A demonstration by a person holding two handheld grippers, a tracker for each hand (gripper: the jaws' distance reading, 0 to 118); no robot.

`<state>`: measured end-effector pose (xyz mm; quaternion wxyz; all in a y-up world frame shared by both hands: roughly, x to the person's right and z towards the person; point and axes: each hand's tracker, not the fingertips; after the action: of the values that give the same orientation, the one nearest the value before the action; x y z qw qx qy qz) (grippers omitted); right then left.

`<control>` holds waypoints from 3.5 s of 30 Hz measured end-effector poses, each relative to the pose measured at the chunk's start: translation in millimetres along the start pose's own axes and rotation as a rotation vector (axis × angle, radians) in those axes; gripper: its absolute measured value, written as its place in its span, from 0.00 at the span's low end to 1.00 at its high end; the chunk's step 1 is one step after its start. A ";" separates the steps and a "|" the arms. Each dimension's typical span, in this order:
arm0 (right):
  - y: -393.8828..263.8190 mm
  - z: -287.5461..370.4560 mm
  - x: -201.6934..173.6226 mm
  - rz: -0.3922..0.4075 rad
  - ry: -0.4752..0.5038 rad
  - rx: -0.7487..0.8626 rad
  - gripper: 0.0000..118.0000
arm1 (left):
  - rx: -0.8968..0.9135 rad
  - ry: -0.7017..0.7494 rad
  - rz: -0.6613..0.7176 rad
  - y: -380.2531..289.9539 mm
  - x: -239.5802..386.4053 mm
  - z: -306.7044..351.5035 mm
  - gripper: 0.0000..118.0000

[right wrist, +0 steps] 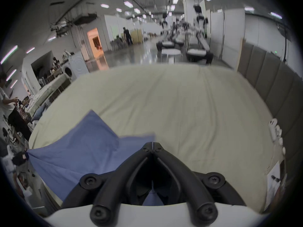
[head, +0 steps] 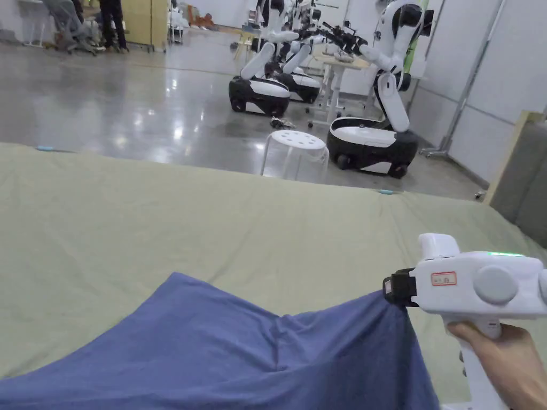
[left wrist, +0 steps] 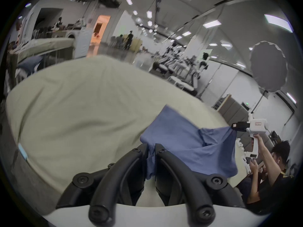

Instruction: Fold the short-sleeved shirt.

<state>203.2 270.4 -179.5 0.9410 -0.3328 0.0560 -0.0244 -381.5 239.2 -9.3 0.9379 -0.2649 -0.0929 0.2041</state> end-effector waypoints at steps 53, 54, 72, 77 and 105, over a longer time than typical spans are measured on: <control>333.4 102.7 -1.2 -0.059 -0.322 0.567 0.00 | 0.359 0.135 -0.350 361.7 146.3 -182.2 0.06; 321.7 103.2 0.3 -0.051 -0.315 0.558 0.00 | 0.345 0.138 -0.350 353.9 142.6 -180.8 0.06; -60.4 178.4 8.1 -0.072 -0.210 0.355 0.00 | 0.123 -0.015 -0.223 41.7 17.6 -32.4 0.06; -177.9 166.7 3.2 -0.101 -0.264 0.210 0.00 | -0.029 0.054 -0.257 -44.8 1.8 -1.9 0.06; -216.2 206.5 -84.3 0.035 -0.110 0.440 0.57 | 0.394 0.140 -0.440 -46.1 81.4 87.4 0.51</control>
<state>142.7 238.2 123.5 0.9929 -0.1191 0.0036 -0.0017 -317.6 278.7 94.4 0.9970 -0.0649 -0.0417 -0.0085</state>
